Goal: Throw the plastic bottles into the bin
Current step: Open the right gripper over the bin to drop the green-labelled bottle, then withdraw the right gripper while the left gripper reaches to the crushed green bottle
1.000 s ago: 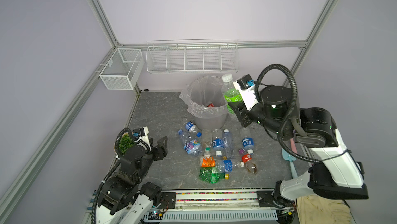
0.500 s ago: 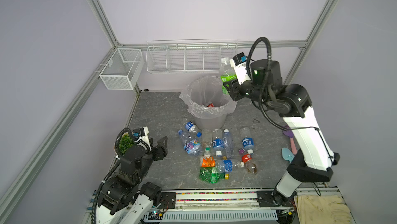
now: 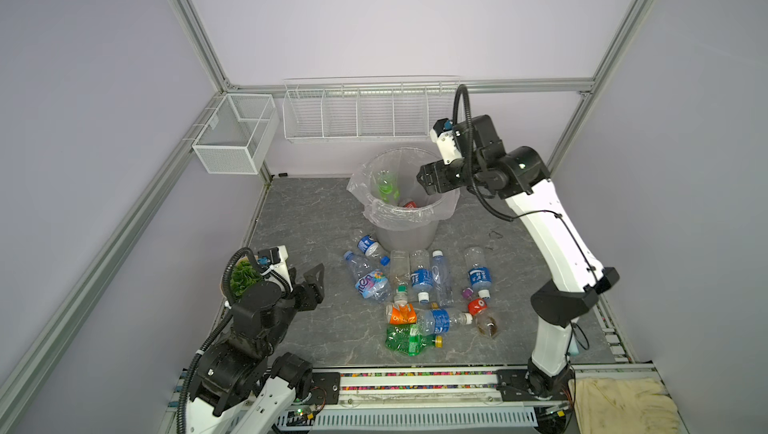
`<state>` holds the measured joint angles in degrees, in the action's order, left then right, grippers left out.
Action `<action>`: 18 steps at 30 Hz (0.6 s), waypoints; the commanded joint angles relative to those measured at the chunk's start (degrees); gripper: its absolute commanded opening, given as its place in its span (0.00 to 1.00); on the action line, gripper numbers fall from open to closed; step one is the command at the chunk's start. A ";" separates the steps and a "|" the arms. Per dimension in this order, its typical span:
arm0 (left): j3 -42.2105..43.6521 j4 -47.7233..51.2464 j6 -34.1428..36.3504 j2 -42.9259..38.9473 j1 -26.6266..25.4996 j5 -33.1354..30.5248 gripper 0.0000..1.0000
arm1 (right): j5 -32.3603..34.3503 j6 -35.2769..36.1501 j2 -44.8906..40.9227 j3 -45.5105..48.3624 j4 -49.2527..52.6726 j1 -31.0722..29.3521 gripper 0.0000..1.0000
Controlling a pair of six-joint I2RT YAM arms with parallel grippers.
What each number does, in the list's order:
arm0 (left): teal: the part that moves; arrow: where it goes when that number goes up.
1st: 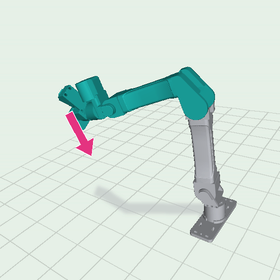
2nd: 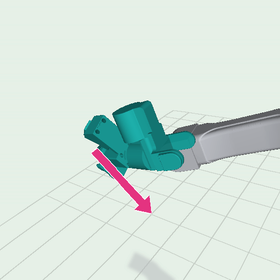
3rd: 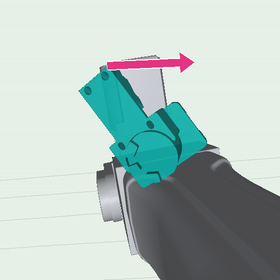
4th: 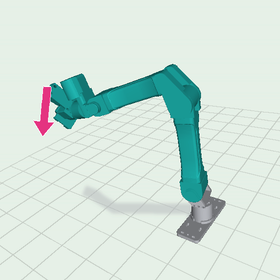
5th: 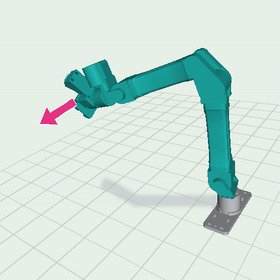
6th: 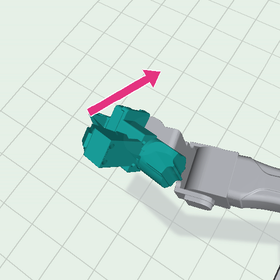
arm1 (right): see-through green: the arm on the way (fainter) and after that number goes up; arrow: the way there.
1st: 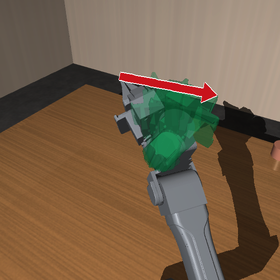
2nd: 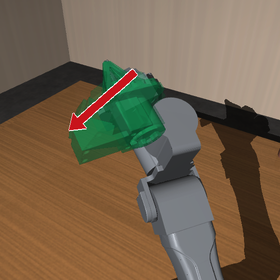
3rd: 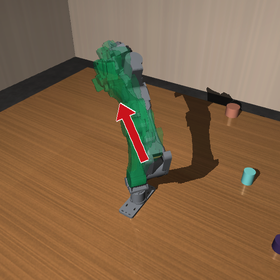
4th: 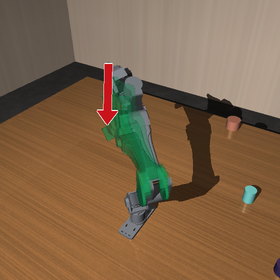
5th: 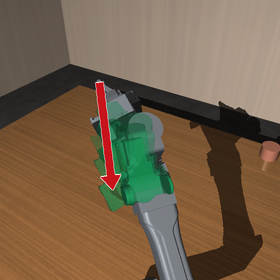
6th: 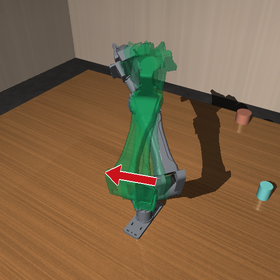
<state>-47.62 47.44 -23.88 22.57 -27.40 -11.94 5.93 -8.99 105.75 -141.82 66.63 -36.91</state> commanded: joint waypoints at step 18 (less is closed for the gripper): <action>1.00 2.79 -12.85 5.00 -3.14 9.19 0.80 | -3.25 -3.68 -25.03 27.92 -9.08 -1.59 0.88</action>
<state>-47.33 48.69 -31.88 28.36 -28.95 -4.16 3.36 -11.18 84.49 -116.88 61.10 -38.04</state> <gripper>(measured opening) 0.798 0.880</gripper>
